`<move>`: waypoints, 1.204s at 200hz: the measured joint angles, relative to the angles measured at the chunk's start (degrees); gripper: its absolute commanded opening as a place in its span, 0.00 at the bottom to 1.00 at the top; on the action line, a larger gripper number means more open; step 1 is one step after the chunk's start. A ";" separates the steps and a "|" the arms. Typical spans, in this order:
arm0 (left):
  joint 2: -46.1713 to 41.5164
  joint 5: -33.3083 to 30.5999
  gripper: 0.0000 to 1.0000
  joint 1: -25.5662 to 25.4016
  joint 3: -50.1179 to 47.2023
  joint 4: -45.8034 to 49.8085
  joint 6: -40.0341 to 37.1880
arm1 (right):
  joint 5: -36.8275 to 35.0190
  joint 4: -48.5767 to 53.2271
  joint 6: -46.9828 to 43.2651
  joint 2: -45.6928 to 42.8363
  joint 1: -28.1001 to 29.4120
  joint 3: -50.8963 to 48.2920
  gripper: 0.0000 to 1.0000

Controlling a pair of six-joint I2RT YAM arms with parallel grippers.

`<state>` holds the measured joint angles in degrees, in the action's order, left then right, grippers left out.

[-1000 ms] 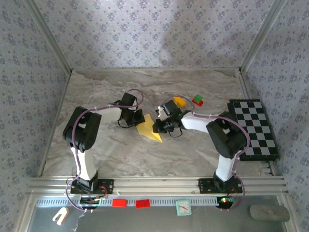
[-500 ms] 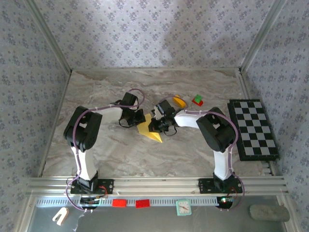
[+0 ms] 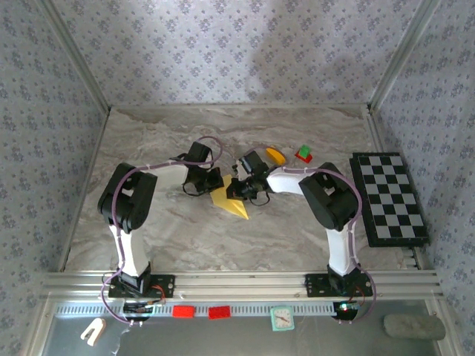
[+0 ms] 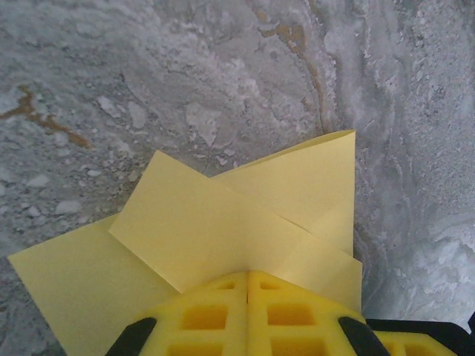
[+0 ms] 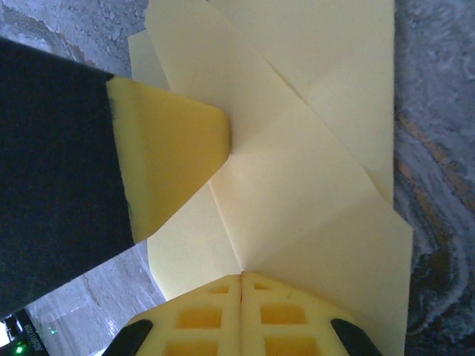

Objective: Fold a paper plane with a square sheet of paper (pick it up from the middle)
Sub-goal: Fourth fold the wing at the center of the table.

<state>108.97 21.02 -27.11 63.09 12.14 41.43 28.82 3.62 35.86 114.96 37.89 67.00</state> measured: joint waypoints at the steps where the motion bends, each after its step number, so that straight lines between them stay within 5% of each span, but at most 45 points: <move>1: 0.00 0.00 0.03 0.00 0.00 0.00 0.00 | 0.00 0.00 0.00 0.02 0.00 0.00 0.00; 59: 0.00 -0.09 0.01 -0.09 -0.15 -0.11 -0.02 | 0.55 -3.63 -0.07 -1.92 -0.31 -4.28 0.00; 180: 0.15 0.81 0.04 -1.09 0.55 1.11 -1.44 | -0.11 -0.33 -0.48 -23.02 -1.16 -28.44 0.02; 216: 0.15 0.57 0.13 -1.05 1.53 2.71 -1.53 | -1.62 2.62 -0.48 -28.00 -1.46 -30.21 0.11; 241: -0.66 0.72 0.30 -1.14 2.05 3.26 -0.68 | -2.93 1.70 -0.48 -31.08 -2.56 -29.29 0.27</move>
<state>108.31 21.74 -28.25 65.14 15.40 40.75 25.89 5.32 35.38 83.88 35.33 37.71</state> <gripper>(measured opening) 0.217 0.209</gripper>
